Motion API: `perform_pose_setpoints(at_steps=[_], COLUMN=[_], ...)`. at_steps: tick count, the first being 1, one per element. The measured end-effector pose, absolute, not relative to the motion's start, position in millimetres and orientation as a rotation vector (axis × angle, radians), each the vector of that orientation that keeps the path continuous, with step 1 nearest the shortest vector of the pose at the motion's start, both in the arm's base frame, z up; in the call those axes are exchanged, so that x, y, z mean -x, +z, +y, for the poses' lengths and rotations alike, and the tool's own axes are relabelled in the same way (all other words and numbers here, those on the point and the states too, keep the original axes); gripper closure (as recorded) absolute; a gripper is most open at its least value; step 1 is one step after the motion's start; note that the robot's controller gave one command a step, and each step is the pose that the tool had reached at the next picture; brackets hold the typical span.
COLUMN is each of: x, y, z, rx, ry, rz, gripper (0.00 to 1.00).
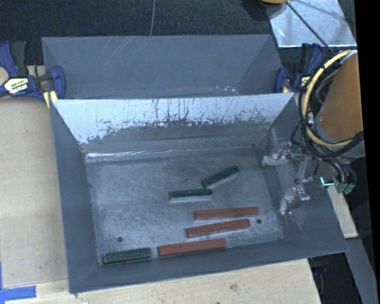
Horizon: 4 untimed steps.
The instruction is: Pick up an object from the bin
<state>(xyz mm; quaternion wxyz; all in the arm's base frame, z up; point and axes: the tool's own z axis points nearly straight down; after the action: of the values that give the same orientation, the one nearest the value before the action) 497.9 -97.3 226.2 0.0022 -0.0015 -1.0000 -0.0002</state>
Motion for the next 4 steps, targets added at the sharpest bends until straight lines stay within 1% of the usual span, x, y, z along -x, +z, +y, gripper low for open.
perform_pose_setpoints(at_steps=[1, 2, 3, 4], x=[-499.6, -502.9, -498.8, -511.1], y=[230, 194, 135, 78], z=[-97, -93, -81, -78], rx=[0.001, -0.123, -0.349, -0.056], ry=[0.002, 0.003, 0.004, 0.003], rz=[-3.145, -3.147, -3.13, -3.16], gripper=[0.0, 0.0, 0.0, 1.0])
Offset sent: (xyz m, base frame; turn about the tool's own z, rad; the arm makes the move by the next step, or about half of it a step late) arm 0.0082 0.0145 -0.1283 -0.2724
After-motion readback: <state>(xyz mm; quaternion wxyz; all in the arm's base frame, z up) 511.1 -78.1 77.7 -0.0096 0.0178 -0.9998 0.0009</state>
